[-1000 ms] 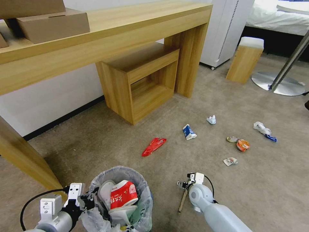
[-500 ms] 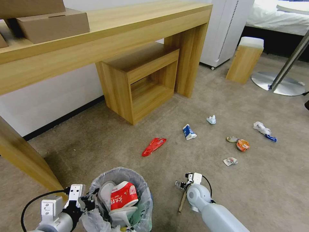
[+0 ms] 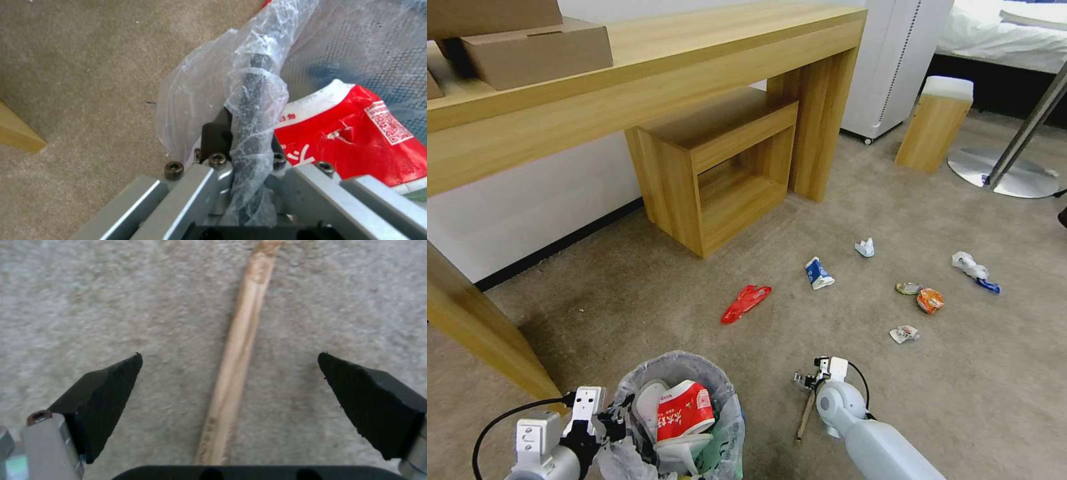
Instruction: Pick up the trash bin and place the garbage on the floor into it.
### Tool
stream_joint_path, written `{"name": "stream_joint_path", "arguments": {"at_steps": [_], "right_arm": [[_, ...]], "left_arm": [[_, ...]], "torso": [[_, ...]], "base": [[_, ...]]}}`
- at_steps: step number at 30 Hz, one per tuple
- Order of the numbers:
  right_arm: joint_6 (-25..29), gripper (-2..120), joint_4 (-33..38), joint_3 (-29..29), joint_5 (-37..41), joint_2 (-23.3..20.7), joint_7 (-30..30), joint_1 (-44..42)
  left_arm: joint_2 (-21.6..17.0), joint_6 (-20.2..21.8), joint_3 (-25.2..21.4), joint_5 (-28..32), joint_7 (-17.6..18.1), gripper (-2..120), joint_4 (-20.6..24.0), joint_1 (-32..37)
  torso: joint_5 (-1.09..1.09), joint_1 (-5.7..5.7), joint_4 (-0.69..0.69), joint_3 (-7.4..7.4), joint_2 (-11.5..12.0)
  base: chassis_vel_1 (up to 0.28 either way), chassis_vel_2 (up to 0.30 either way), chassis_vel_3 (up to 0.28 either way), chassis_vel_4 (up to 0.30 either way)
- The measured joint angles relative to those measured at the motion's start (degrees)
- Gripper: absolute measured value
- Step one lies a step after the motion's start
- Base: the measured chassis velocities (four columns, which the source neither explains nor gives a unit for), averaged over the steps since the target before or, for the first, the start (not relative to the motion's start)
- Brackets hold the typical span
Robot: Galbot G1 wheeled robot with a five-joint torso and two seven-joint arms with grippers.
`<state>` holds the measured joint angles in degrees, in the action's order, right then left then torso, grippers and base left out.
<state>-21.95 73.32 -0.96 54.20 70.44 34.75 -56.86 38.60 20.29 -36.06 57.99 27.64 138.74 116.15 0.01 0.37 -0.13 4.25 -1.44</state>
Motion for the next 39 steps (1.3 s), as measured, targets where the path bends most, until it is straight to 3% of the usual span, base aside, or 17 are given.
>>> {"name": "stream_joint_path", "arguments": {"at_steps": [36,39], "right_arm": [[3.4,100,-4.41,-2.03,-8.46,1.35,-0.36,0.81],[3.89,92,-4.11,-2.03,-8.15,1.24,-0.41,0.61]], "left_arm": [[1.12,-0.74,4.03,-4.54,-1.37,0,-1.78,-0.31],[1.1,-0.8,4.26,-4.98,-1.42,0,-2.03,-0.23]], "torso": [[-0.02,0.0,0.0,-0.01,0.0],[-0.01,0.0,0.01,-0.01,0.0]], "base": [[0.0,0.0,0.0,0.0],[0.0,0.0,0.0,0.0]]}}
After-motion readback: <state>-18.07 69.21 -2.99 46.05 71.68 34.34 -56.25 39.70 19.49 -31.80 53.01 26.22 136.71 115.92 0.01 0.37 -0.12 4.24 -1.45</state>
